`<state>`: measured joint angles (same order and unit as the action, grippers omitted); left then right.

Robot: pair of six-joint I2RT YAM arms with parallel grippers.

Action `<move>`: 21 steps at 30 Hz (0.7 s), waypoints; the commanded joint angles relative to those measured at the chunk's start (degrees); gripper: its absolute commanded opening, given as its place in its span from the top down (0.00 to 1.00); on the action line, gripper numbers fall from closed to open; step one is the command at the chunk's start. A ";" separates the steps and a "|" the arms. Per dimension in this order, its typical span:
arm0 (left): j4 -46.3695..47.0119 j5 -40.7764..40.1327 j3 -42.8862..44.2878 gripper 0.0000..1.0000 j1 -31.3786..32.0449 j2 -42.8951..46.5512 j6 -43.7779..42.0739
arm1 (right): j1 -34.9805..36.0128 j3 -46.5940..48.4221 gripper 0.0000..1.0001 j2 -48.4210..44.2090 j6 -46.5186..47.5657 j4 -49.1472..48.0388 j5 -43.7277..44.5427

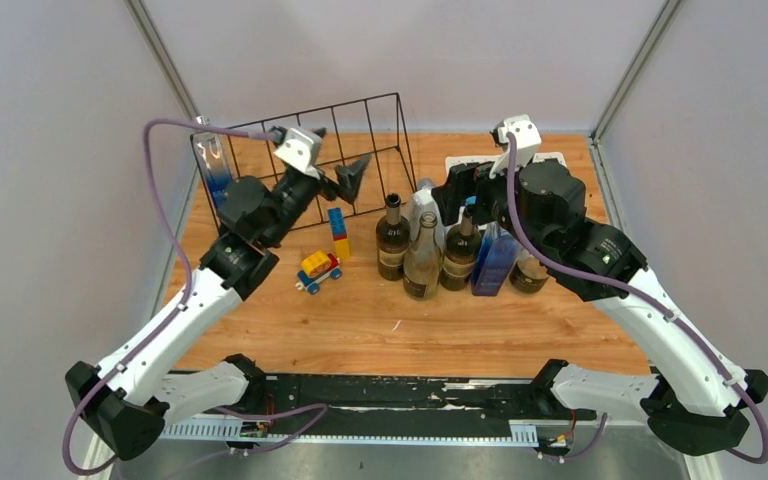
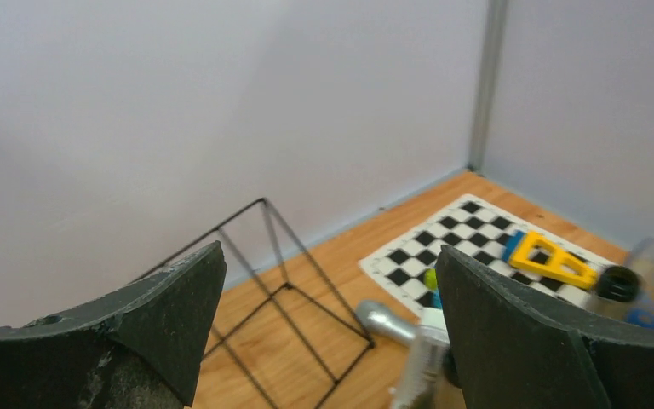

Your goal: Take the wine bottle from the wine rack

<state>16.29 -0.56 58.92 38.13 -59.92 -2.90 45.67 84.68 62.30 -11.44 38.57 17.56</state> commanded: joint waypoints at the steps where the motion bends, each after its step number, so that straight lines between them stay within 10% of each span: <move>1: -12.36 -1.25 5.68 0.00 -9.00 0.21 3.08 | -0.23 -0.55 0.03 -0.72 1.24 -2.60 0.12; 9: -23.40 -2.94 11.49 0.00 -32.01 -3.64 15.38 | -0.27 0.67 0.02 0.46 0.14 -0.65 0.55; 21: -30.23 -9.75 20.99 0.00 -49.90 -19.26 17.49 | -0.23 8.86 0.02 5.37 -4.35 12.05 -3.30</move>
<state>-12.21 -7.62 76.75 -8.75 -76.77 13.04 45.67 91.83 68.47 -13.56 47.62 15.86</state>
